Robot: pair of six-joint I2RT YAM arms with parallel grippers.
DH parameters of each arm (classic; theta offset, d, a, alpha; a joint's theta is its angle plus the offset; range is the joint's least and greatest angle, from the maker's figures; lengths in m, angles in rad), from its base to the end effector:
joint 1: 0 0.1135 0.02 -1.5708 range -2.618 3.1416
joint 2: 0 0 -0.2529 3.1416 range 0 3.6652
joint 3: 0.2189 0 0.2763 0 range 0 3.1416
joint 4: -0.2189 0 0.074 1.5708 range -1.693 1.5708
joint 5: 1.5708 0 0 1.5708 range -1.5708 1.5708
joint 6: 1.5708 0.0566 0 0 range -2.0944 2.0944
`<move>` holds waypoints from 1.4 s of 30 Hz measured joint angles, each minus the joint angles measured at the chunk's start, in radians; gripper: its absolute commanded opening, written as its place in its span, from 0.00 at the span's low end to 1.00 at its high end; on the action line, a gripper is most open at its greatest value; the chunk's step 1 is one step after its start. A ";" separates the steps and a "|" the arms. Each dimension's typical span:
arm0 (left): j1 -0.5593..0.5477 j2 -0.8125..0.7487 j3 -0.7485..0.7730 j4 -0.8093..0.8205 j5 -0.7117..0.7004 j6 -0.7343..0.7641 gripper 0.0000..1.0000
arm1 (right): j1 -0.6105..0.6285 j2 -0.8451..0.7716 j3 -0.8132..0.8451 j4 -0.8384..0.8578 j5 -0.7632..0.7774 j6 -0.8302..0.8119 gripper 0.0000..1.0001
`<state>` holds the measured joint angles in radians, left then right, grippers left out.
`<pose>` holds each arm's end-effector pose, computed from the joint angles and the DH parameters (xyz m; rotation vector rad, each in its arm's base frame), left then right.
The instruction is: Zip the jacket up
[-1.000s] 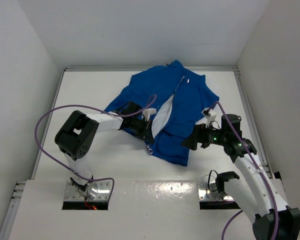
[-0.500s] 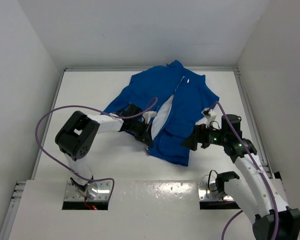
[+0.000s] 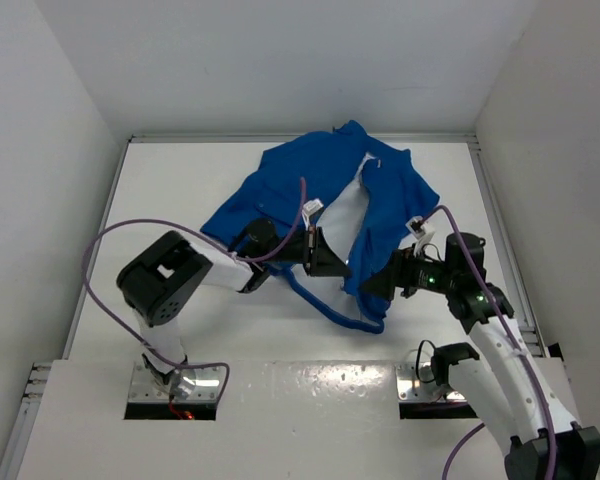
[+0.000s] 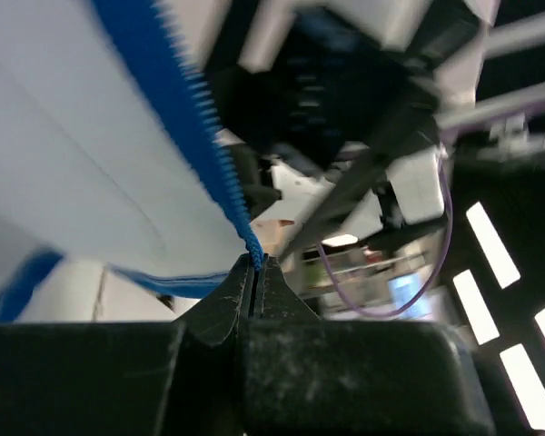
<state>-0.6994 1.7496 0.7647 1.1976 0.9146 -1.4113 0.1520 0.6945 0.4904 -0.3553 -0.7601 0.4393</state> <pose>0.2544 -0.2726 0.1937 0.3709 1.9121 -2.1962 0.1912 0.0687 0.2184 -0.1605 2.1642 1.1516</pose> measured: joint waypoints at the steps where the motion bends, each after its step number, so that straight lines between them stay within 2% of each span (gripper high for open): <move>1: -0.007 0.030 -0.011 0.017 -0.006 -0.042 0.00 | 0.000 0.002 -0.008 0.010 -0.005 0.014 0.78; 7: -0.011 0.132 -0.025 0.026 -0.039 -0.154 0.00 | 0.000 0.018 -0.024 0.064 -0.031 0.085 0.72; 19: -0.023 0.132 -0.001 0.072 -0.049 -0.140 0.00 | 0.000 0.036 -0.100 0.145 -0.066 0.179 0.70; 28: -0.036 0.132 0.027 0.070 -0.051 -0.092 0.00 | 0.000 0.079 -0.129 0.246 -0.103 0.277 0.60; 35: -0.047 0.132 0.033 0.071 -0.063 -0.048 0.00 | 0.000 0.093 -0.138 0.296 -0.138 0.324 0.41; 40: -0.048 0.132 0.042 0.071 -0.066 -0.033 0.00 | 0.000 0.098 -0.146 0.328 -0.156 0.349 0.18; 42: -0.048 0.132 0.042 0.070 -0.066 -0.028 0.00 | 0.000 0.098 -0.148 0.334 -0.158 0.355 0.17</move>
<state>-0.7475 1.8816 0.8070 1.2678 0.8486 -1.4391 0.1520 0.7921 0.3424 -0.0216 -0.9184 0.7944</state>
